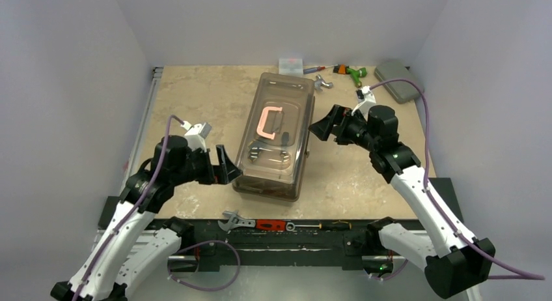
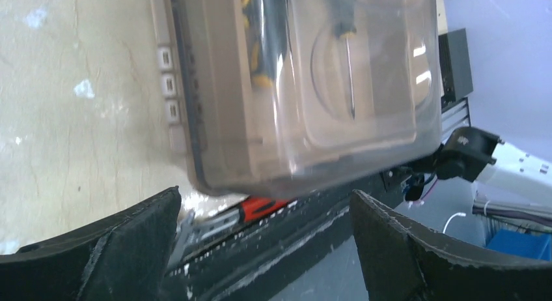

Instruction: Pack the tool kit

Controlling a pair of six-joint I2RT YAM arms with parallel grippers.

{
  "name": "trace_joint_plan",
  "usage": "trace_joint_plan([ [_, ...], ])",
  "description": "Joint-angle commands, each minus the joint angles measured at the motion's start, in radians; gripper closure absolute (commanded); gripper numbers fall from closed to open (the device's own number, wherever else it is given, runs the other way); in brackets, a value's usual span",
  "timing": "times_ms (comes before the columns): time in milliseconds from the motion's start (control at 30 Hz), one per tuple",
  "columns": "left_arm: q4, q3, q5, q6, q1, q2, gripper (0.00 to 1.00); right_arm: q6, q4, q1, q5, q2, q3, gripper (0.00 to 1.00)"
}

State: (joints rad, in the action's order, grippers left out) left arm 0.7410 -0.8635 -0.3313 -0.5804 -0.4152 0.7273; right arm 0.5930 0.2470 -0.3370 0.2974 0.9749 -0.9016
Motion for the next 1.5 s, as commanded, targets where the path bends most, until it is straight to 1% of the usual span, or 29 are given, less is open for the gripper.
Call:
trace_joint_plan([
  [0, 0.263, -0.071, 0.075, 0.011, -0.036, -0.100, 0.03, 0.061, 0.012, -0.026, 0.063, 0.047, -0.005, 0.01],
  [67, 0.309, -0.070, 0.064, -0.023, -0.046, -0.131, 0.02, 0.066, 0.020, -0.050, 0.027, 0.076, -0.026, 0.01],
  [133, 0.297, -0.040, 0.024, -0.068, -0.072, -0.139, 0.05, 0.064, 0.023, -0.088, -0.018, 0.111, -0.046, 0.01],
  [233, 0.194, 0.040, 0.004, -0.162, -0.167, -0.132, 0.12, 0.041, 0.055, -0.112, -0.064, 0.172, -0.098, 0.01],
  [300, 0.131, 0.082, 0.029, -0.216, -0.237, -0.123, 0.14, 0.024, 0.076, -0.114, -0.076, 0.210, -0.129, 0.01],
  [400, 0.034, 0.131, 0.101, -0.279, -0.353, -0.103, 0.16, 0.010, 0.088, -0.115, -0.109, 0.252, -0.157, 0.01],
  [500, -0.095, 0.201, 0.141, -0.312, -0.402, -0.048, 0.16, 0.004, 0.075, -0.115, -0.139, 0.286, -0.174, 0.01],
  [600, -0.218, 0.243, 0.162, -0.331, -0.402, 0.026, 0.16, 0.006, 0.062, -0.115, -0.144, 0.323, -0.189, 0.02],
  [733, -0.341, 0.248, 0.187, -0.335, -0.403, 0.099, 0.16, -0.002, 0.060, -0.105, -0.200, 0.379, -0.220, 0.05],
  [767, -0.359, 0.244, 0.198, -0.331, -0.403, 0.119, 0.16, -0.006, 0.057, -0.101, -0.199, 0.399, -0.231, 0.07],
  [833, -0.392, 0.234, 0.218, -0.327, -0.403, 0.155, 0.16, -0.011, 0.043, -0.083, -0.171, 0.449, -0.261, 0.17],
  [867, -0.414, 0.232, 0.221, -0.326, -0.403, 0.171, 0.16, -0.013, 0.037, -0.075, -0.149, 0.475, -0.279, 0.20],
  [1000, -0.514, 0.225, 0.232, -0.335, -0.404, 0.242, 0.16, -0.014, 0.018, -0.059, -0.125, 0.583, -0.358, 0.23],
  [1133, -0.527, 0.154, 0.267, -0.299, -0.400, 0.324, 0.14, -0.016, 0.011, -0.049, -0.106, 0.701, -0.464, 0.27],
  [1300, -0.469, 0.025, 0.302, -0.232, -0.384, 0.419, 0.12, -0.038, 0.051, -0.045, -0.077, 0.848, -0.639, 0.27],
  [1367, -0.454, -0.007, 0.276, -0.213, -0.338, 0.446, 0.12, -0.045, 0.074, -0.044, -0.078, 0.867, -0.693, 0.25],
  [1433, -0.470, -0.011, 0.235, -0.202, -0.266, 0.459, 0.13, -0.047, 0.069, -0.045, -0.083, 0.855, -0.709, 0.22],
  [1467, -0.470, -0.017, 0.234, -0.188, -0.255, 0.460, 0.13, -0.047, 0.066, -0.044, -0.086, 0.844, -0.711, 0.21],
])
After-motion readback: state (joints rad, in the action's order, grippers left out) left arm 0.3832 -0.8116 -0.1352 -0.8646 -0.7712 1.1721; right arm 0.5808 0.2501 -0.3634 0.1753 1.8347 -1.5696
